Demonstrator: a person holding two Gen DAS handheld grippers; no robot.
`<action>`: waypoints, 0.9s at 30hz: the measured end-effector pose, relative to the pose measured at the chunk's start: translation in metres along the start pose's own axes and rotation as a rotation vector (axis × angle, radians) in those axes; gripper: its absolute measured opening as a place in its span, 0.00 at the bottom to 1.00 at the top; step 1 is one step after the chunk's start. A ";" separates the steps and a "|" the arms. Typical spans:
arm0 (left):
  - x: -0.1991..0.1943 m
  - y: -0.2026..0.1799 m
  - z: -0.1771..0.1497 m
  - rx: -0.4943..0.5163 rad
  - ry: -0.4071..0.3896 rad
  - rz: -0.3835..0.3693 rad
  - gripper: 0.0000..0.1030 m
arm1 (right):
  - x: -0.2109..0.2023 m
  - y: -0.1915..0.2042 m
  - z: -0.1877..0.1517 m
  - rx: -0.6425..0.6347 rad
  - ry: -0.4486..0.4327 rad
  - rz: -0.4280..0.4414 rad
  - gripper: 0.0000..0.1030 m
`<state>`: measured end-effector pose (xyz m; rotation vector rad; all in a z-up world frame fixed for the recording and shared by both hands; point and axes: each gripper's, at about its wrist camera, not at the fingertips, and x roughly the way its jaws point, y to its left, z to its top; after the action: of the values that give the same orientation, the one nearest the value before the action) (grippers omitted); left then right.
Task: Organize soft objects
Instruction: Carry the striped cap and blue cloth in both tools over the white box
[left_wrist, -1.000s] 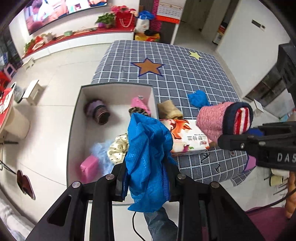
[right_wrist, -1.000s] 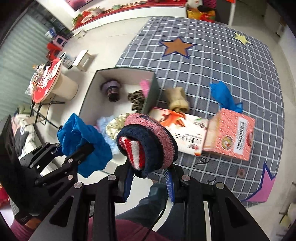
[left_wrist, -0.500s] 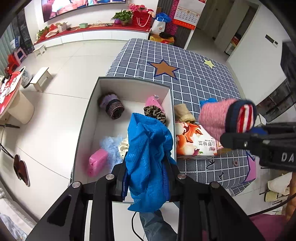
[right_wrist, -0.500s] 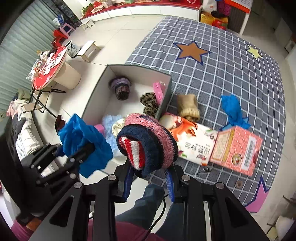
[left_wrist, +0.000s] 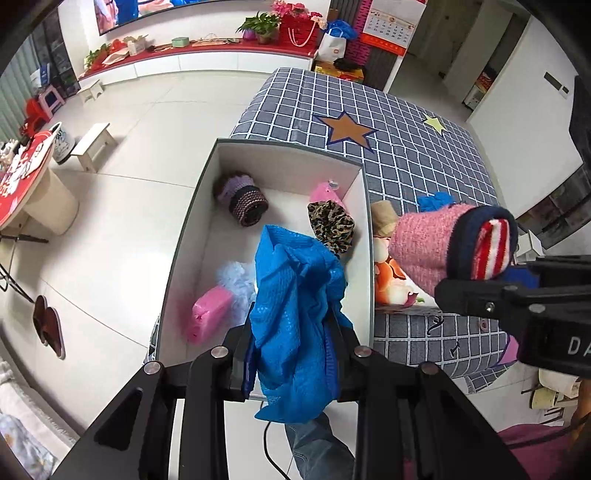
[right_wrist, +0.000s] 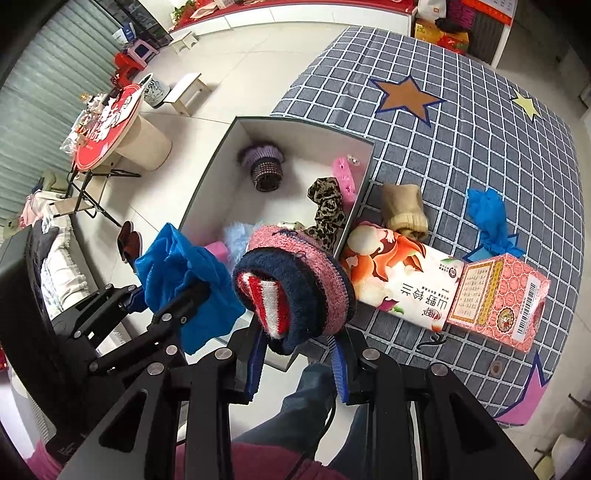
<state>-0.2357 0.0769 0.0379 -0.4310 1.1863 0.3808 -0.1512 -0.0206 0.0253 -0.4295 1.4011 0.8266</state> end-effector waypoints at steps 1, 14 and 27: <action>0.001 0.001 0.000 -0.002 0.001 0.000 0.31 | 0.001 0.000 0.001 -0.002 0.001 0.002 0.31; 0.006 0.012 0.001 -0.031 0.013 0.008 0.31 | 0.009 0.005 0.007 -0.017 0.024 0.007 0.31; 0.008 0.014 0.003 -0.035 0.025 0.008 0.31 | 0.011 0.005 0.010 -0.011 0.029 0.011 0.31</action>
<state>-0.2372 0.0907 0.0294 -0.4623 1.2078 0.4043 -0.1486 -0.0075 0.0168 -0.4441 1.4279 0.8406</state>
